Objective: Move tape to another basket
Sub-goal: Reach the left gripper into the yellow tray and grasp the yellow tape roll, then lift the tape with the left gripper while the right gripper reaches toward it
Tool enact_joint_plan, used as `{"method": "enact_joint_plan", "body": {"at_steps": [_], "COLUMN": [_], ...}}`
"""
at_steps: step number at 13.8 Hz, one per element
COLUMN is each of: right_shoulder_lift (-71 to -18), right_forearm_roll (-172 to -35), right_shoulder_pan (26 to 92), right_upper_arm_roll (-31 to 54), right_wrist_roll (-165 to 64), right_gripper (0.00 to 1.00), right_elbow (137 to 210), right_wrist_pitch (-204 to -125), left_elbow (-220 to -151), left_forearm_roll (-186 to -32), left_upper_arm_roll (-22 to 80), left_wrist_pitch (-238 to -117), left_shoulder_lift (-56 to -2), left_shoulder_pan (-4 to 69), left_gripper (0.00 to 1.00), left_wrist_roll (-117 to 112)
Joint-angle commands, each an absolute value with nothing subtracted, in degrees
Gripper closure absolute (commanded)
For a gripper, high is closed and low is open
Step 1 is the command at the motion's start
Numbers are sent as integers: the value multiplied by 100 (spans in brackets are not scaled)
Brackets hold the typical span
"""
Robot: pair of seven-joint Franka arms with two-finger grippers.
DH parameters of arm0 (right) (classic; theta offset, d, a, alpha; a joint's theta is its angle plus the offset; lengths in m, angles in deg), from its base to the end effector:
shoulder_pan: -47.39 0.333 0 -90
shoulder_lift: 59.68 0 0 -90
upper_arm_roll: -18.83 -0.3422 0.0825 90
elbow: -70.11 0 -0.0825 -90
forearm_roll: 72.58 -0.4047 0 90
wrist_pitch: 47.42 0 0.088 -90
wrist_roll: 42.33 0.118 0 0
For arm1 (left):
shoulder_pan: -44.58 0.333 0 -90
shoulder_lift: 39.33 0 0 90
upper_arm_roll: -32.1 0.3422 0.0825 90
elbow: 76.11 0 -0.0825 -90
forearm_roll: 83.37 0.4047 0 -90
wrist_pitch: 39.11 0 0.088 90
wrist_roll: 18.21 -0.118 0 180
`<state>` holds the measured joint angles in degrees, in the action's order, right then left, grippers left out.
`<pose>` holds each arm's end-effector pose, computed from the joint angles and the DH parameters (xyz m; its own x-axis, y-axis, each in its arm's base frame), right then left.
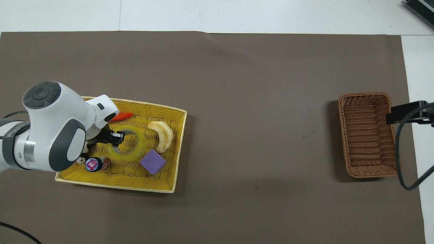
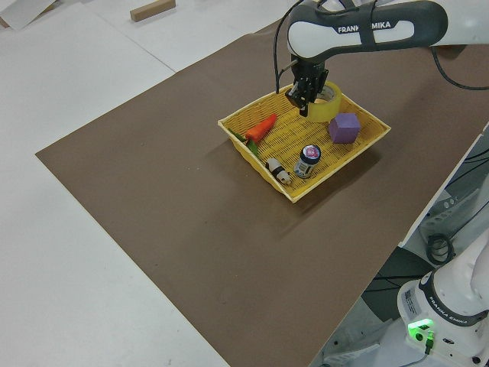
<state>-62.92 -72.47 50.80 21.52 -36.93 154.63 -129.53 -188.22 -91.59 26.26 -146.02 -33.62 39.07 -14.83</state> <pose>0.5402 0.0056 0.7055 0.9965 -0.0818 0.0143 -0.0818 -0.9966 -0.0021 0.5635 -0.1247 0.4181 0.9752 -0.0955 -0.1995 -0.0713 -0.9896 0.1249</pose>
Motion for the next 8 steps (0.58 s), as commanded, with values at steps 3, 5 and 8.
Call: {"method": "enact_joint_plan", "body": {"at_steps": [3,5,8], "right_shoulder_lift": [-6328,-6267,-5933], "right_forearm_roll": [-7529,-7880,-8100], "right_shoulder_pan": [5293,5511,5960], "right_upper_arm_roll": [2129,2129,2120], "right_wrist_roll": [-3802,-3785,-3444], "right_gripper": [0,0,0], "right_elbow": [16062,16431,16450], "right_wrist_pitch": [-13704,-14310,-14681], "left_elbow": [-18368,-18430,-18623], "left_forearm_roll": [-10276,-10506,-10946], "left_upper_arm_roll": [2638,2586,2586], "left_wrist_pitch": [-14405,-14476,-15106], "left_shoulder_lift": [-3133,-3150,-3212], "left_shoulder_pan": [3860,3729,3159], "left_gripper": [100,100,100], "left_wrist_roll": [-1452,-1444,-1050]}}
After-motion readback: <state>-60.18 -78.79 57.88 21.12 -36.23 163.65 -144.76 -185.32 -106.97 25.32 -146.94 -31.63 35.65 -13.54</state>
